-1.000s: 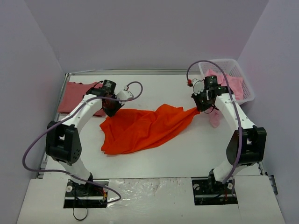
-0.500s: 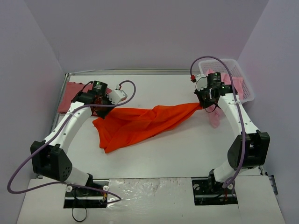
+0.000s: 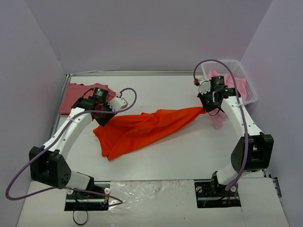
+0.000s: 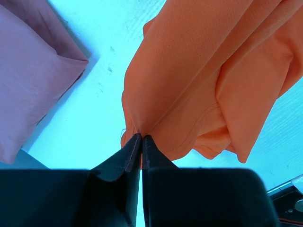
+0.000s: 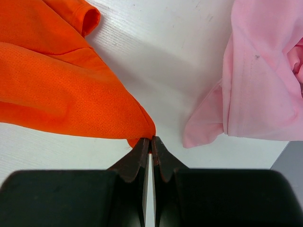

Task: Fold and stack the t-shirts
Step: Flatten out the tshirt

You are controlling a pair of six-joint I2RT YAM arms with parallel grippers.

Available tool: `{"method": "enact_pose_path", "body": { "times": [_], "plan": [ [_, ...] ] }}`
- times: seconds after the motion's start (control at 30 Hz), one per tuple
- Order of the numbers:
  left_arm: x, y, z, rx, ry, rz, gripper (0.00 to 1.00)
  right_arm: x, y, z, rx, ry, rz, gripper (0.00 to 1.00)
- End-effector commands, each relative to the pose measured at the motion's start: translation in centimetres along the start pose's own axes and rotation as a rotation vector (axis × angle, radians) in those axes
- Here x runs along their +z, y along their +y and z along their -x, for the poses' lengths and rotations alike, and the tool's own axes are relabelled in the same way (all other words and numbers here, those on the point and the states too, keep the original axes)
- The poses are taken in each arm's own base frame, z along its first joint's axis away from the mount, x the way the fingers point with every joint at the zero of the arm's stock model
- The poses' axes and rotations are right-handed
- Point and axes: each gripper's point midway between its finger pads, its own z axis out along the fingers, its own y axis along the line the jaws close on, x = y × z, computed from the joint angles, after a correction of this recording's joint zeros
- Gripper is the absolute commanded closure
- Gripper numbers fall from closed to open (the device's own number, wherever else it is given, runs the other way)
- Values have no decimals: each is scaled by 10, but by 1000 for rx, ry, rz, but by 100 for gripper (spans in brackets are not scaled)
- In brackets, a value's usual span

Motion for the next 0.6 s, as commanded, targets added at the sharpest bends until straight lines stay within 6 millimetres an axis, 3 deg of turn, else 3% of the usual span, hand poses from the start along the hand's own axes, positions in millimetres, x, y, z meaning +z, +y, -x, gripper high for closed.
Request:
{"method": "enact_pose_path", "body": {
  "times": [0.0,0.2,0.33,0.47,0.5,0.57],
  "plan": [
    [-6,-2,-7,-6,11,4,97,-10,-4,1,17,-29,-17,100],
    [-4,2,-12,9,52,14,98,-9,-14,-2,26,-16,-53,100],
    [-14,24,-16,13,78,128,98,-12,-27,-5,36,-10,-94,100],
    [-57,52,9,-29,-63,256,98,-22,-35,5,42,-45,-117,100],
    [-78,63,24,-40,-118,299,97,-27,-38,12,42,-64,-126,100],
    [-100,69,38,-52,-164,326,97,-44,-45,35,41,-135,-147,100]
  ]
}}
